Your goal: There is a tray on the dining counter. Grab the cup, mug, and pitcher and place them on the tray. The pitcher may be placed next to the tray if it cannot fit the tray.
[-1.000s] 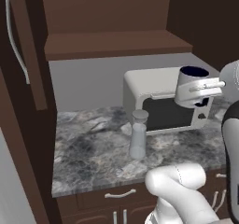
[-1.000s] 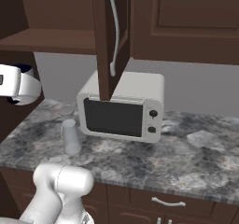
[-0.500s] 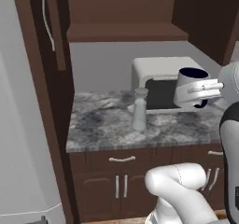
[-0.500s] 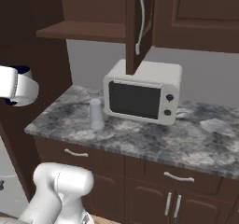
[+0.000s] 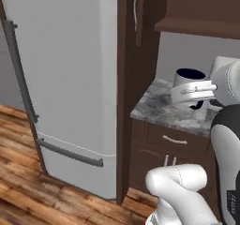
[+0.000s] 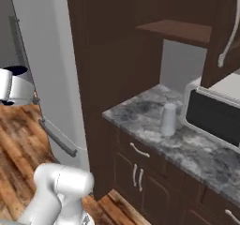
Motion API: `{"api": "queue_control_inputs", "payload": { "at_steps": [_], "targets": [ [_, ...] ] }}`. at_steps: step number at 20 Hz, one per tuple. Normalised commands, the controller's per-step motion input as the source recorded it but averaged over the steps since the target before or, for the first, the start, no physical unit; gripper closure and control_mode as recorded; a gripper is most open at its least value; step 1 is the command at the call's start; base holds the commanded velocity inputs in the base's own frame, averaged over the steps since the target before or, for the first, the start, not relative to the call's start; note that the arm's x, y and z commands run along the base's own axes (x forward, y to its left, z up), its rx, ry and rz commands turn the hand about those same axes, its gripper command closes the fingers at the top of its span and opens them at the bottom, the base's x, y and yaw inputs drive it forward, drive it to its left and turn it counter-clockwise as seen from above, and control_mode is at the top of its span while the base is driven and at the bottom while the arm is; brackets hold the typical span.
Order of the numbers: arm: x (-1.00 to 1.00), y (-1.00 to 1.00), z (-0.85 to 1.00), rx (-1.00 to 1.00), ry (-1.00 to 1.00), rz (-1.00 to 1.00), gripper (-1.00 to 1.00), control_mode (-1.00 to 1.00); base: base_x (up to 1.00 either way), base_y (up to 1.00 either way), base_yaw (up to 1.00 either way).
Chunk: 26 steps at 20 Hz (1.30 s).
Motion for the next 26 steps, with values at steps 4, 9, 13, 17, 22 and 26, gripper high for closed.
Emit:
{"api": "queue_control_inputs", "payload": {
  "at_steps": [4, 9, 13, 17, 22, 26],
  "targets": [
    [0.0, 0.0, 0.0, 0.0, 0.0, 0.0, 1.0, 1.0, 0.1, 0.0, 0.93],
    [0.0, 0.0, 0.0, 0.0, 0.0, 0.0, 1.0, 1.0, 0.48, 0.0, 0.84],
    [0.0, 0.0, 0.0, 0.0, 0.0, 0.0, 1.0, 1.0, 0.81, 0.0, 0.68],
    [0.0, 0.0, 0.0, 0.0, 0.0, 0.0, 1.0, 1.0, 0.99, 0.0, 0.45],
    [0.0, 0.0, 0.0, 0.0, 0.0, 0.0, 1.0, 1.0, 1.0, 0.0, 0.16],
    [0.0, 0.0, 0.0, 0.0, 0.0, 0.0, 1.0, 1.0, 1.0, 0.0, 0.16]
  ]
}}
